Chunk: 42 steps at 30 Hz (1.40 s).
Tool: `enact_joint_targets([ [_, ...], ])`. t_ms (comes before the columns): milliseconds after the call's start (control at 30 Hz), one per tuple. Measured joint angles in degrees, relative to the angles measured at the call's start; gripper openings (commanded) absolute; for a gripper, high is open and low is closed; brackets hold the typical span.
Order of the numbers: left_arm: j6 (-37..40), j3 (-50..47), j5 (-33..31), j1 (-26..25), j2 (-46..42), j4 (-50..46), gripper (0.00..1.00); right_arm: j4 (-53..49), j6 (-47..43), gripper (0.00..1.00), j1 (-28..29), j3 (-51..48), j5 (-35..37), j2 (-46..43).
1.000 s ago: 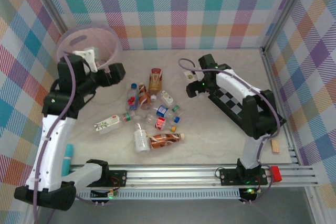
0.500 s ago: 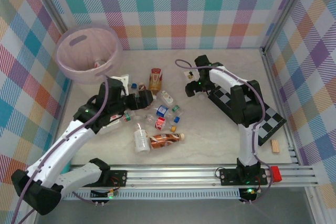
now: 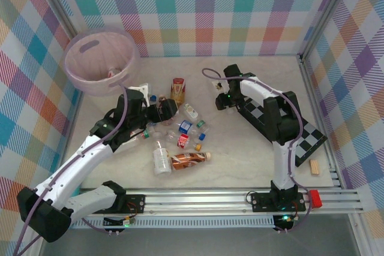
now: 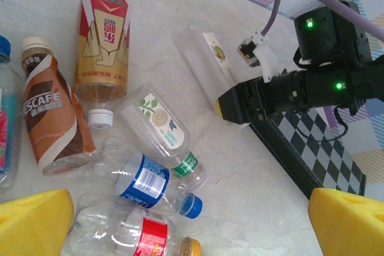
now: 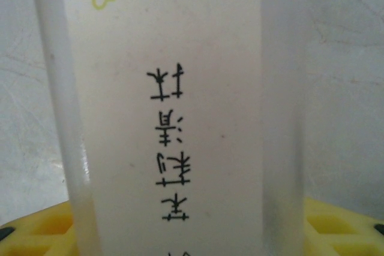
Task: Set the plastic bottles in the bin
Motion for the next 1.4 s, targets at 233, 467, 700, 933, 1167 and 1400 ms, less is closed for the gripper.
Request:
enact_joint_targets([
  [233, -1.79, -1.31, 1.03, 0.0, 1.51, 4.5, 1.0, 0.37, 1.57, 0.56, 0.0, -6.43, -3.37, -7.58],
  [467, -4.39, -1.31, 2.58, 0.0, 4.02, 8.37, 1.0, 0.61, 3.69, 0.56, 0.0, -15.02, -6.08, -20.98],
  [700, -9.44, -2.12, 4.17, 0.48, 5.07, 15.91, 1.0, 3.26, 7.5, 0.55, 2.69, -25.24, -6.45, -36.44],
  [933, -16.39, -3.21, 8.87, 0.83, 10.91, 26.03, 1.0, 10.56, 15.17, 0.54, 10.86, -35.89, -9.27, -46.86],
  [1167, -21.14, -4.24, 10.97, 0.28, 15.23, 33.86, 1.0, 16.74, 19.34, 0.54, 16.68, -36.89, -10.38, -46.8],
  [1400, -24.7, -4.87, 11.67, -1.36, 19.76, 38.99, 0.98, 20.94, 21.03, 0.54, 19.82, -36.89, -10.99, -45.97],
])
